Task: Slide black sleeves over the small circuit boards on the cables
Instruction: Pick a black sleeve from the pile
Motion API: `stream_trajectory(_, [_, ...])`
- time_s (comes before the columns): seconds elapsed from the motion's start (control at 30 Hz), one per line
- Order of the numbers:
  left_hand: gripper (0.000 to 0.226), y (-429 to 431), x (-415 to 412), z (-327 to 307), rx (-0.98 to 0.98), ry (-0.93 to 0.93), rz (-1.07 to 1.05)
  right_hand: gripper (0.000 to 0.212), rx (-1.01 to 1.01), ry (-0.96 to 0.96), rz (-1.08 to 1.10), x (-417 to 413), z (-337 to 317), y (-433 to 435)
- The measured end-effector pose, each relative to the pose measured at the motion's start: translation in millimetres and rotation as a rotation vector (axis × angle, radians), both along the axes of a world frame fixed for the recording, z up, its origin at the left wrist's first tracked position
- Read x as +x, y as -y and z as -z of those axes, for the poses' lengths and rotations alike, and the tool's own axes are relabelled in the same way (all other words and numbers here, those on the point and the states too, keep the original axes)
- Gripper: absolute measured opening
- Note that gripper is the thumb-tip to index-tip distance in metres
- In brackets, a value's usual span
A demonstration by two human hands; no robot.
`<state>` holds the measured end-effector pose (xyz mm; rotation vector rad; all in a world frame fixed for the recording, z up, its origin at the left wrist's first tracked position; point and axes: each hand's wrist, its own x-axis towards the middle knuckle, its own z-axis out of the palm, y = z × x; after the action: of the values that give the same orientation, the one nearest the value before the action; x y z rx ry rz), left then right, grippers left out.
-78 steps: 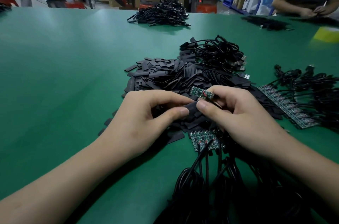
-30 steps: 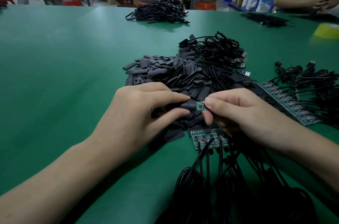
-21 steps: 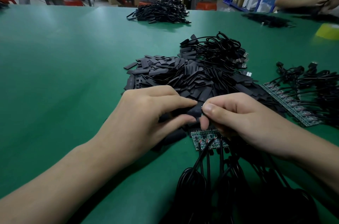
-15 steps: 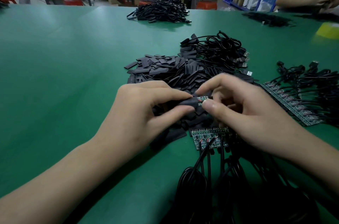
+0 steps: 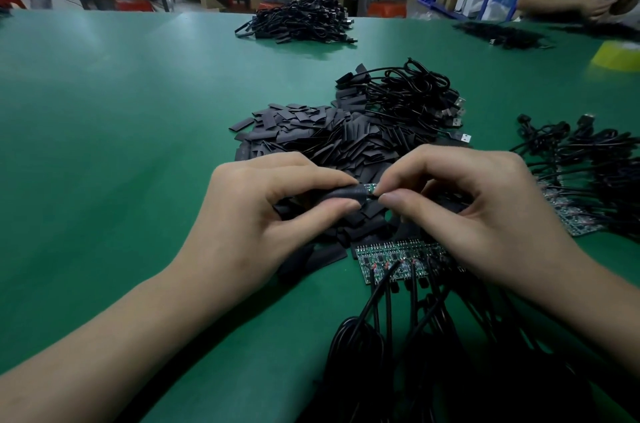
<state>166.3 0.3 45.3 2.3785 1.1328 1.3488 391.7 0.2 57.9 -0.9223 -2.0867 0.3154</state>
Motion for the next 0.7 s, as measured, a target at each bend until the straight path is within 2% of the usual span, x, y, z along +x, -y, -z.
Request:
stream_trajectory(0.4, [0.019,-1.1,-2.5,1.8,0.092,-0.042,-0.007,0.008,-0.014,0.002,0.053,-3.4,3.0,-0.2])
stream_trajectory(0.7, [0.02,-1.3,-1.5,2.6,0.096,-0.077,-0.008,0.003,0.018,-0.002,0.049,-7.3,5.1,3.7])
